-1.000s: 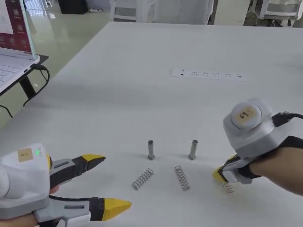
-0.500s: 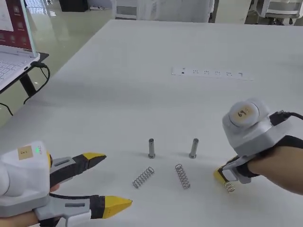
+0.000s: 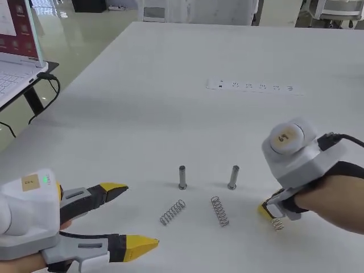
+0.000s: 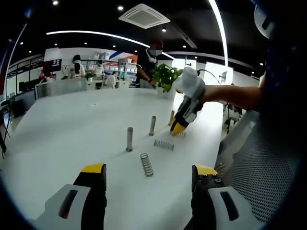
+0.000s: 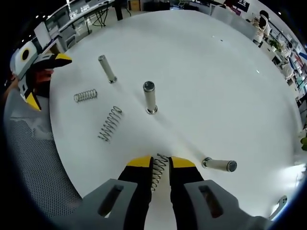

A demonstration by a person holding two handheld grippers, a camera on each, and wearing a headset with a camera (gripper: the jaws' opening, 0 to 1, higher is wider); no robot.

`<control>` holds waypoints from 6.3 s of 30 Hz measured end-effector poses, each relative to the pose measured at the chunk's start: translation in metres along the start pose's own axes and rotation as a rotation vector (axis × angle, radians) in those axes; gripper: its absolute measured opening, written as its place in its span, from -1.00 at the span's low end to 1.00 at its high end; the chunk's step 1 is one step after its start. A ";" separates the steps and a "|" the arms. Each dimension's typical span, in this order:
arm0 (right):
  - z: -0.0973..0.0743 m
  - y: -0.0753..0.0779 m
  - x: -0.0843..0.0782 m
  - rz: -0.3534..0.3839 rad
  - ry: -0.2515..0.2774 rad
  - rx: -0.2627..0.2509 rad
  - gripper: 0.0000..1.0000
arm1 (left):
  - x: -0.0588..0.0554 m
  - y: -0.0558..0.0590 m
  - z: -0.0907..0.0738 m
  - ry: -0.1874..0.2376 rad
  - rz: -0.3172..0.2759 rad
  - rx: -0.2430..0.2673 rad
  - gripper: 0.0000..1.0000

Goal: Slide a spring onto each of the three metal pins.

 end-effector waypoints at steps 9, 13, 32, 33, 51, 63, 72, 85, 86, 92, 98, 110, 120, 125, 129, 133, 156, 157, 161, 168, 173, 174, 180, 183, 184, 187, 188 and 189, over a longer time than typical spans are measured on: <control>0.002 -0.002 0.000 -0.044 -0.028 -0.017 -0.82 | 0.000 0.001 0.000 0.000 0.002 0.000 0.37; 0.004 0.000 -0.001 -0.052 -0.029 -0.016 -0.82 | 0.000 0.001 0.000 0.000 0.001 -0.001 0.36; -0.016 0.008 0.011 -0.012 0.076 -0.022 -0.83 | 0.001 0.001 -0.001 -0.004 0.010 -0.001 0.36; -0.017 0.008 0.012 -0.011 0.082 -0.021 -0.83 | 0.001 0.001 -0.001 -0.004 0.010 0.000 0.36; -0.033 0.009 0.018 -0.008 0.162 -0.026 -0.83 | 0.004 0.000 -0.003 0.001 0.016 0.003 0.36; -0.051 0.009 0.026 0.024 0.255 -0.028 -0.84 | 0.006 -0.001 -0.006 0.004 0.019 0.012 0.36; -0.074 0.011 0.039 0.020 0.366 -0.042 -0.84 | 0.007 -0.002 -0.006 0.006 0.021 0.016 0.36; -0.114 0.029 0.046 0.066 0.478 -0.083 -0.84 | 0.006 -0.003 -0.005 0.002 0.020 0.015 0.36; -0.117 0.031 0.046 0.069 0.483 -0.087 -0.84 | 0.007 -0.003 -0.005 0.004 0.020 0.014 0.36; -0.130 0.047 0.047 0.096 0.510 -0.127 -0.84 | 0.007 -0.002 -0.004 0.006 0.020 0.013 0.36; -0.130 0.066 0.042 0.122 0.516 -0.149 -0.84 | 0.006 -0.003 -0.005 0.004 0.019 0.014 0.36; -0.109 0.070 0.032 0.155 0.490 -0.143 -0.85 | 0.006 -0.004 -0.005 0.002 0.016 0.014 0.36; -0.103 0.067 0.032 0.153 0.489 -0.135 -0.85 | 0.007 -0.004 -0.005 0.001 0.016 0.013 0.36; -0.100 0.066 0.031 0.149 0.485 -0.133 -0.85 | 0.006 -0.005 -0.004 0.002 0.015 0.014 0.36; -0.096 0.067 0.029 0.147 0.482 -0.130 -0.85 | 0.006 -0.005 -0.005 0.002 0.014 0.015 0.36; -0.095 0.067 0.027 0.149 0.480 -0.131 -0.85 | 0.005 -0.005 -0.004 0.001 0.014 0.015 0.36; -0.085 0.065 0.022 0.148 0.476 -0.121 -0.85 | 0.002 -0.002 -0.006 -0.005 0.012 0.018 0.35; -0.084 0.065 0.022 0.148 0.476 -0.120 -0.84 | 0.002 -0.002 -0.006 -0.005 0.011 0.017 0.35; -0.079 0.066 0.019 0.150 0.475 -0.117 -0.84 | 0.002 -0.002 -0.006 -0.006 0.012 0.018 0.35; -0.071 0.068 0.014 0.152 0.482 -0.114 -0.84 | 0.003 -0.002 -0.006 -0.007 0.012 0.019 0.35; -0.064 0.069 0.010 0.162 0.496 -0.109 -0.84 | 0.003 -0.003 -0.006 -0.009 0.013 0.019 0.35; -0.063 0.069 0.010 0.163 0.501 -0.107 -0.84 | 0.004 -0.003 -0.006 -0.008 0.012 0.019 0.35; -0.052 0.069 0.005 0.151 0.505 -0.108 -0.84 | 0.004 -0.004 -0.006 -0.011 0.013 0.017 0.35; -0.045 0.068 0.004 0.143 0.500 -0.108 -0.84 | 0.004 -0.004 -0.006 -0.012 0.015 0.015 0.35; -0.044 0.068 0.004 0.146 0.498 -0.106 -0.84 | 0.004 -0.004 -0.006 -0.012 0.015 0.015 0.35; -0.043 0.071 0.005 0.156 0.515 -0.104 -0.84 | 0.005 -0.004 -0.006 -0.012 0.016 0.015 0.35; -0.042 0.071 0.006 0.158 0.519 -0.103 -0.84 | 0.005 -0.004 -0.006 -0.011 0.016 0.015 0.35; -0.042 0.071 0.006 0.157 0.522 -0.101 -0.84 | 0.005 -0.004 -0.006 -0.011 0.016 0.015 0.35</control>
Point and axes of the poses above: the centre of the closed fingertips' face, and the gripper's own axes: z roughly forward along the fingers, y roughly to its right, x roughly out of its top, the point moved 1 cm from there along -z, roughly backward along the fingers
